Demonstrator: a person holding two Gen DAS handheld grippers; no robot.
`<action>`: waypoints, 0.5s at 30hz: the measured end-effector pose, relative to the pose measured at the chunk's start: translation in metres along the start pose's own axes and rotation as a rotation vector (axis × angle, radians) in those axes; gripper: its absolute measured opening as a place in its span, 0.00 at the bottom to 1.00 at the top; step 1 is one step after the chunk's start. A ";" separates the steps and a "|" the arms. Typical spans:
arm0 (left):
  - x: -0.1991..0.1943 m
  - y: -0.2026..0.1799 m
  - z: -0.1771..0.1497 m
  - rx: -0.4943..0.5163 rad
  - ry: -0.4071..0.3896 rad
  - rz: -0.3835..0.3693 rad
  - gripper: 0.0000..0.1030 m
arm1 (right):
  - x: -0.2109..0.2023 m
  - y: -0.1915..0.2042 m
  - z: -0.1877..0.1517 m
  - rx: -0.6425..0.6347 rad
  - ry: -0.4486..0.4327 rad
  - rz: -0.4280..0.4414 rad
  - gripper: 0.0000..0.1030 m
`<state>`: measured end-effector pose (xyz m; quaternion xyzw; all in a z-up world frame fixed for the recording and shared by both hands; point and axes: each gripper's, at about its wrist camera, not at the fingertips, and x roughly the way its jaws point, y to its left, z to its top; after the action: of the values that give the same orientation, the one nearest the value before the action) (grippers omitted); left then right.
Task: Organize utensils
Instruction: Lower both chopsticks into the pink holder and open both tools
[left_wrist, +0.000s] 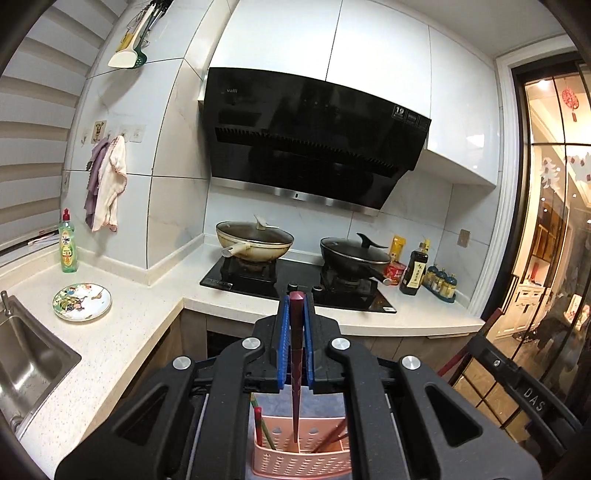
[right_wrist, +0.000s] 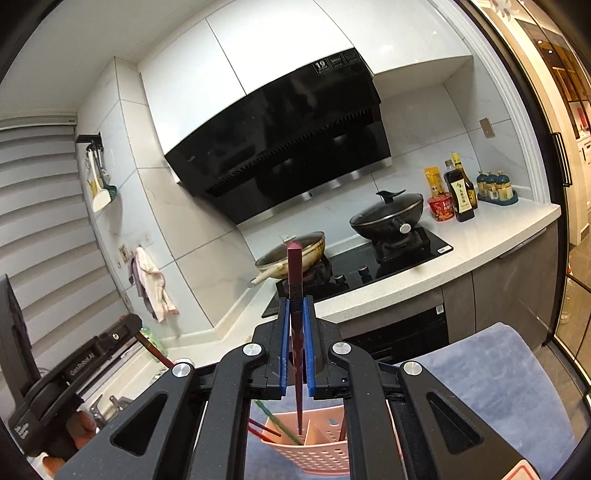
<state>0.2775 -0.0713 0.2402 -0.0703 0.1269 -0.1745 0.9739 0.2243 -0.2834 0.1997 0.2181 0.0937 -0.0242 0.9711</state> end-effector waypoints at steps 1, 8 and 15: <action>0.004 0.000 -0.003 0.004 0.007 0.001 0.07 | 0.008 -0.001 -0.004 -0.004 0.014 -0.011 0.07; 0.040 0.005 -0.038 0.007 0.103 0.011 0.07 | 0.043 -0.015 -0.036 -0.025 0.103 -0.061 0.07; 0.056 0.006 -0.065 0.025 0.175 0.027 0.07 | 0.060 -0.021 -0.062 -0.055 0.180 -0.091 0.08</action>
<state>0.3132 -0.0915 0.1646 -0.0408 0.2105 -0.1684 0.9621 0.2709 -0.2760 0.1243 0.1881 0.1908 -0.0460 0.9623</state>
